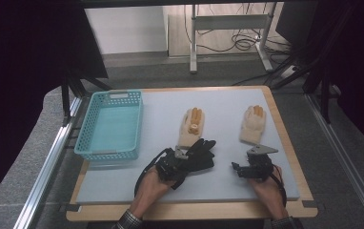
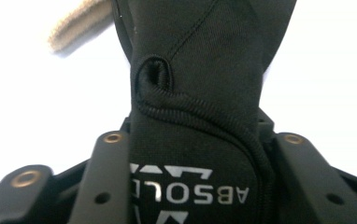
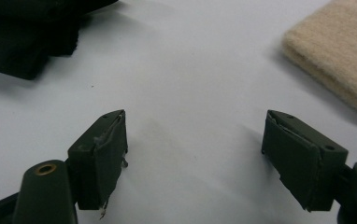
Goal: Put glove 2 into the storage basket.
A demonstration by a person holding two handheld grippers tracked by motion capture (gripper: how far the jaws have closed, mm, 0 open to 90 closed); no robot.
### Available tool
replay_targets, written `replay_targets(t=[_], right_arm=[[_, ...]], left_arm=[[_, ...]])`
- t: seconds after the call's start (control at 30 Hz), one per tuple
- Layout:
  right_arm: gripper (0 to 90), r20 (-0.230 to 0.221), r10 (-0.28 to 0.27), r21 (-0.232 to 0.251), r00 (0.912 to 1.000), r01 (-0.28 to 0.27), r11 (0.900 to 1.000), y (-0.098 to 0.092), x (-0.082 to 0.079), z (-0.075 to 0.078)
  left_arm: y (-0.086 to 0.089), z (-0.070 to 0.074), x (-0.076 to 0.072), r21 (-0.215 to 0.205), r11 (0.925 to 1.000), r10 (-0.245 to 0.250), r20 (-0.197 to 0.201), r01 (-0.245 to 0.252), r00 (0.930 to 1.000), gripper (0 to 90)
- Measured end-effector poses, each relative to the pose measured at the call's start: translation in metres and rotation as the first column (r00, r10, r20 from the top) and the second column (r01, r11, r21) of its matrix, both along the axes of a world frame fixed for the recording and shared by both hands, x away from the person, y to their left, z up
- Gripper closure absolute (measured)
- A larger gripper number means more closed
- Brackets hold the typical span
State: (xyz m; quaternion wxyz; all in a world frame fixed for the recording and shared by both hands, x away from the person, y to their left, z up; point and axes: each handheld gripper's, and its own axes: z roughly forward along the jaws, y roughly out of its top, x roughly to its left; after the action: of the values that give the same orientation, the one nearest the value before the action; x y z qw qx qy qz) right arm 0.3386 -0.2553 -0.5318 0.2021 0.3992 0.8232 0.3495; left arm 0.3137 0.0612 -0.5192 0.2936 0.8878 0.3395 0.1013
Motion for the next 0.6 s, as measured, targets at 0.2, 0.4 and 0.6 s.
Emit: replay_targets(t=[0.2,0.4,0.6], right_arm=[[22.0,-0.001,0.0,0.0,1.0,0.0,1.0,0.0,0.0,0.0],[22.0,-0.001,0.0,0.001,1.0,0.0,1.0,0.0,0.0,0.0],[22.0,-0.001,0.0,0.0,1.0,0.0,1.0,0.0,0.0,0.0]], left_arm=[[0.009,0.007,0.001,-0.057,0.9984,0.004,0.001,-0.003,1.0,63.0],[0.017,0.025,0.004,-0.113,0.9933,0.026,0.021,-0.024,0.9994,62.7],[0.026,0.046,0.01,-0.12,0.9905,0.073,0.054,-0.066,0.9958,62.4]])
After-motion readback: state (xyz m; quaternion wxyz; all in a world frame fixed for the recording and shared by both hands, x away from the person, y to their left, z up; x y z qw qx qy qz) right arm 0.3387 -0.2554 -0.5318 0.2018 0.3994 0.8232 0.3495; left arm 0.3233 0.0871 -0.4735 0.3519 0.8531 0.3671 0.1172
